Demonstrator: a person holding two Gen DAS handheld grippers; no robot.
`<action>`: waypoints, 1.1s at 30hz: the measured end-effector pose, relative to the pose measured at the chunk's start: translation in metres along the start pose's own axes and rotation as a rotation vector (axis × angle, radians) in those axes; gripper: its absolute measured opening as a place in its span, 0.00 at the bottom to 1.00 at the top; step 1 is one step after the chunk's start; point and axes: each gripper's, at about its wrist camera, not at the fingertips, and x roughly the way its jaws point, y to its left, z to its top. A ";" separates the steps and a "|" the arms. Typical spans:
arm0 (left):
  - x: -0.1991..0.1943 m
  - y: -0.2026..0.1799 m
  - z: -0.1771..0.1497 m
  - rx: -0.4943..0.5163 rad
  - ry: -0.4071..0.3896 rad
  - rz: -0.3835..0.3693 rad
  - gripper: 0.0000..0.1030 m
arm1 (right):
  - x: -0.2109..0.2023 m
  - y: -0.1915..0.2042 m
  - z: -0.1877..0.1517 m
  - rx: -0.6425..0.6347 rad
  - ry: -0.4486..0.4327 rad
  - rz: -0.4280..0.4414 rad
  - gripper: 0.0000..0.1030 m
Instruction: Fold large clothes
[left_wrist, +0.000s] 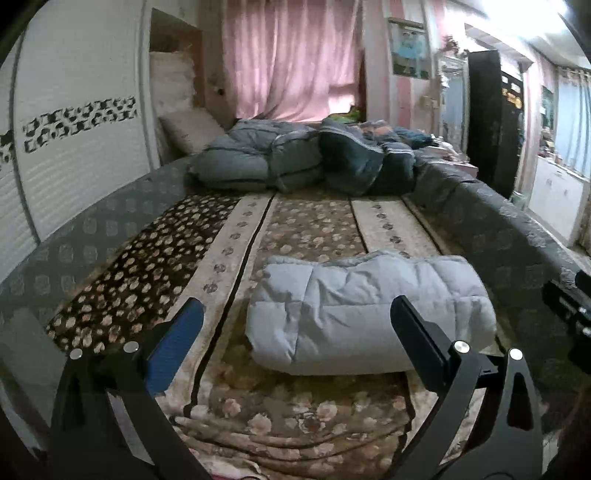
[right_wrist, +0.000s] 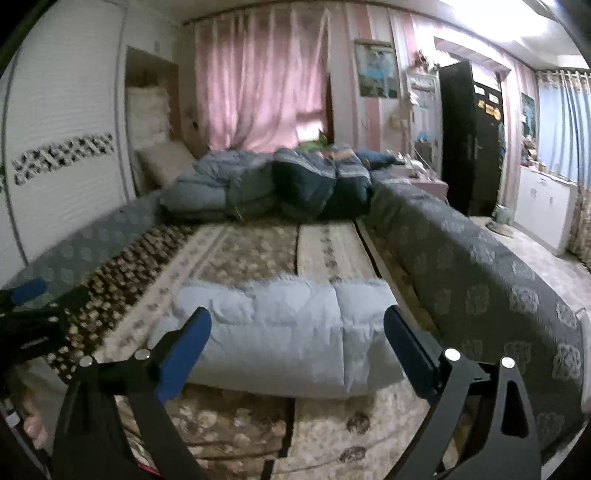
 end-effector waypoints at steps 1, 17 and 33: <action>0.003 -0.001 -0.003 -0.001 0.013 -0.005 0.97 | 0.003 0.001 -0.002 0.002 0.008 -0.003 0.92; 0.040 -0.007 -0.016 -0.028 0.060 -0.034 0.97 | 0.022 0.013 -0.016 -0.039 0.022 -0.017 0.92; 0.055 -0.018 -0.018 0.035 0.048 -0.009 0.97 | 0.035 0.018 -0.015 -0.063 0.027 -0.052 0.92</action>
